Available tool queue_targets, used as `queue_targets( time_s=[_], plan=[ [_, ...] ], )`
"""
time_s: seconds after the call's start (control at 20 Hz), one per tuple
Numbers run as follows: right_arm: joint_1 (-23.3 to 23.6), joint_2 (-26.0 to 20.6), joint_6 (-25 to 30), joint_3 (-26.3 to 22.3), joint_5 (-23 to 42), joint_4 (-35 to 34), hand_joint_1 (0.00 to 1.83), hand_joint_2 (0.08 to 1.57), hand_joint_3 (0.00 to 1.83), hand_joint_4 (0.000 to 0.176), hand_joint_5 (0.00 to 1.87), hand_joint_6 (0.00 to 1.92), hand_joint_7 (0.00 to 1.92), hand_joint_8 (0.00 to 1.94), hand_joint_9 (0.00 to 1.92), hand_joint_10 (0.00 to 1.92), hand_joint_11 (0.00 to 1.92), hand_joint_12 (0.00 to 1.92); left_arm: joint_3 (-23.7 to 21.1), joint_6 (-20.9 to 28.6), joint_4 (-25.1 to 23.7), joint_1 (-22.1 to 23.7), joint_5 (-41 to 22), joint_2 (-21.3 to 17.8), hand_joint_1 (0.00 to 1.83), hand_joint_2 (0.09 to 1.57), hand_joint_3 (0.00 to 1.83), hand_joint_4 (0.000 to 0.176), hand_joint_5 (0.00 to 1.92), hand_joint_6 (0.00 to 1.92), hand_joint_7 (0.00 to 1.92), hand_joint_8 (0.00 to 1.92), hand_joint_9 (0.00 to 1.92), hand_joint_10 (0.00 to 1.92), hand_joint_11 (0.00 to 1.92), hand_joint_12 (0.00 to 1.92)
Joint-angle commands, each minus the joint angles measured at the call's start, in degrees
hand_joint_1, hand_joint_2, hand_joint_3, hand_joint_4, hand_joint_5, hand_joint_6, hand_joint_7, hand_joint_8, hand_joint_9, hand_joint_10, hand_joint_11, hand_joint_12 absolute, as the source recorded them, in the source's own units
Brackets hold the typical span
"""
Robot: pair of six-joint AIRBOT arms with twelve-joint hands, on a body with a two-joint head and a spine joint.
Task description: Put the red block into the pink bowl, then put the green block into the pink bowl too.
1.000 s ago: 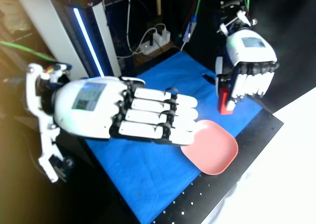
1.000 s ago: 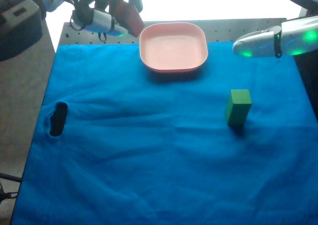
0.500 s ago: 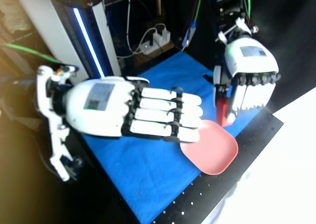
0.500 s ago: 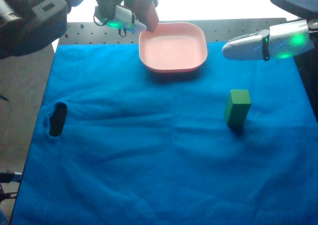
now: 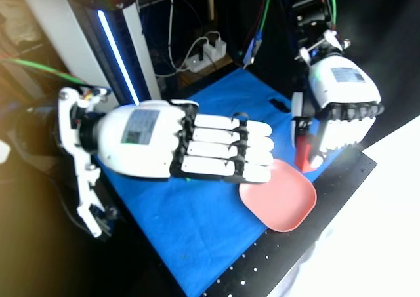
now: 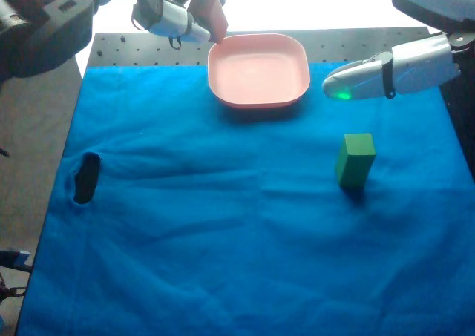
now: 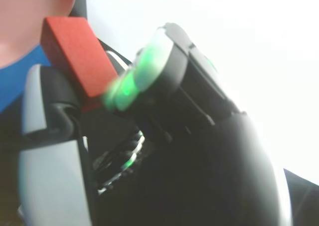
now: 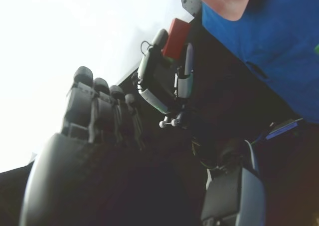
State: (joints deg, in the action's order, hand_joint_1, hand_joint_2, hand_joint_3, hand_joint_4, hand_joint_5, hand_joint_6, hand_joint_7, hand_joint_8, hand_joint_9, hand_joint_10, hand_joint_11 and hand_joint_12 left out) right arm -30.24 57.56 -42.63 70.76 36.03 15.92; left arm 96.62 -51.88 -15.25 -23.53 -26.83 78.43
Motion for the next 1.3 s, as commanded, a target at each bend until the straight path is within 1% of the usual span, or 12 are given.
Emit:
queue_targets(
  time_s=[0.0, 0.15, 0.3, 0.5, 0.7, 0.8, 0.9, 0.95, 1.05, 1.1, 1.15, 1.25],
  plan=[
    [1.1, 0.1, 0.3, 0.1, 6.9, -1.5, 0.19, 0.84, 0.00, 0.000, 0.00, 0.00, 0.01, 0.00, 0.02, 0.00, 0.05, 0.11, 0.3, 0.6, 1.0, 0.2, -6.3, 0.5, 1.18, 1.04, 0.00, 0.000, 1.14, 0.69, 1.04, 1.56, 1.06, 1.80, 1.03, 1.90],
    [1.2, 0.2, 0.4, 0.1, 7.1, -1.5, 0.14, 0.86, 0.00, 0.000, 0.00, 0.00, 0.01, 0.00, 0.02, 0.00, 0.05, 0.12, 1.5, 2.3, 1.1, -0.8, -6.4, 1.6, 1.18, 1.04, 0.00, 0.000, 1.14, 0.70, 1.07, 1.86, 1.18, 1.92, 1.21, 1.92],
    [1.3, 0.2, 0.8, 0.1, 7.3, -1.5, 0.17, 0.85, 0.00, 0.000, 0.00, 0.00, 0.03, 0.01, 0.03, 0.00, 0.04, 0.13, 2.6, 4.9, 1.1, -1.5, -7.3, 2.8, 1.19, 1.05, 0.00, 0.000, 1.13, 0.71, 1.12, 1.11, 1.08, 1.42, 0.93, 1.79],
    [1.4, 0.6, 0.9, 0.3, 7.3, -1.4, 0.17, 0.84, 0.00, 0.000, 0.00, 0.00, 0.01, 0.00, 0.03, 0.00, 0.08, 0.15, 3.1, 5.0, 1.0, -1.9, -7.0, 3.7, 1.18, 1.04, 0.00, 0.000, 1.14, 0.70, 1.06, 1.28, 1.04, 1.67, 0.94, 1.89],
    [1.4, 0.6, 1.1, 0.3, 7.3, -1.3, 0.18, 0.83, 0.00, 0.000, 0.00, 0.00, 0.00, 0.00, 0.02, 0.00, 0.03, 0.14, 3.8, 5.0, 0.9, -2.4, -6.0, 4.5, 1.28, 1.05, 0.00, 0.000, 1.09, 0.60, 1.17, 0.89, 1.12, 0.87, 0.96, 1.31],
    [1.4, 0.6, 1.2, 0.3, 7.4, -1.3, 0.17, 0.83, 0.00, 0.000, 0.00, 0.00, 0.00, 0.00, 0.03, 0.00, 0.04, 0.15, 4.1, 5.0, 0.9, -2.5, -5.6, 4.8, 1.19, 1.04, 0.00, 0.000, 1.14, 0.70, 1.08, 0.91, 1.08, 1.26, 1.00, 1.61],
    [1.4, 0.7, 1.2, 0.3, 7.4, -1.3, 0.18, 0.83, 0.00, 0.000, 0.00, 0.00, 0.00, 0.00, 0.02, 0.00, 0.02, 0.15, 4.3, 5.0, 0.9, -2.6, -5.3, 4.9, 1.18, 1.05, 0.00, 0.000, 1.13, 0.72, 1.09, 0.81, 1.09, 1.19, 1.00, 1.55],
    [1.4, 0.7, 1.2, 0.3, 7.4, -1.3, 0.18, 0.83, 0.00, 0.000, 0.00, 0.00, 0.00, 0.00, 0.02, 0.00, 0.02, 0.15, 4.3, 5.0, 0.9, -2.6, -5.2, 4.9, 1.18, 1.05, 0.00, 0.000, 1.13, 0.72, 1.08, 0.84, 1.08, 1.30, 1.02, 1.64],
    [1.4, 0.8, 1.2, 0.3, 7.4, -1.3, 0.18, 0.84, 0.00, 0.000, 0.00, 0.00, 0.00, 0.00, 0.02, 0.00, 0.02, 0.16, 4.4, 5.0, 0.9, -2.6, -5.0, 5.0, 1.18, 1.03, 0.00, 0.000, 1.16, 0.67, 0.97, 1.76, 1.09, 1.85, 1.16, 1.90],
    [1.4, 0.8, 1.2, 0.3, 7.4, -1.3, 0.18, 0.84, 0.00, 0.000, 0.00, 0.00, 0.00, 0.00, 0.02, 0.00, 0.02, 0.16, 4.4, 5.0, 0.9, -2.6, -5.0, 5.0, 1.18, 1.03, 0.00, 0.000, 1.16, 0.66, 0.96, 1.89, 1.11, 1.91, 1.19, 1.92],
    [1.4, 0.8, 1.2, 0.3, 7.4, -1.3, 0.17, 0.84, 0.00, 0.000, 0.00, 0.00, 0.00, 0.00, 0.02, 0.00, 0.02, 0.16, 4.4, 5.0, 0.9, -2.6, -4.9, 5.0, 1.18, 1.05, 0.00, 0.000, 1.12, 0.74, 0.91, 1.46, 1.05, 1.87, 1.10, 1.92],
    [1.4, 0.8, 1.2, 0.3, 7.4, -1.3, 0.17, 0.84, 0.00, 0.000, 0.00, 0.00, 0.00, 0.00, 0.01, 0.00, 0.00, 0.23, 4.4, 5.0, 0.9, -2.7, -4.8, 5.0, 1.18, 1.09, 0.00, 0.000, 1.00, 0.91, 0.98, 0.43, 0.99, 0.64, 0.80, 1.16]
  ],
)
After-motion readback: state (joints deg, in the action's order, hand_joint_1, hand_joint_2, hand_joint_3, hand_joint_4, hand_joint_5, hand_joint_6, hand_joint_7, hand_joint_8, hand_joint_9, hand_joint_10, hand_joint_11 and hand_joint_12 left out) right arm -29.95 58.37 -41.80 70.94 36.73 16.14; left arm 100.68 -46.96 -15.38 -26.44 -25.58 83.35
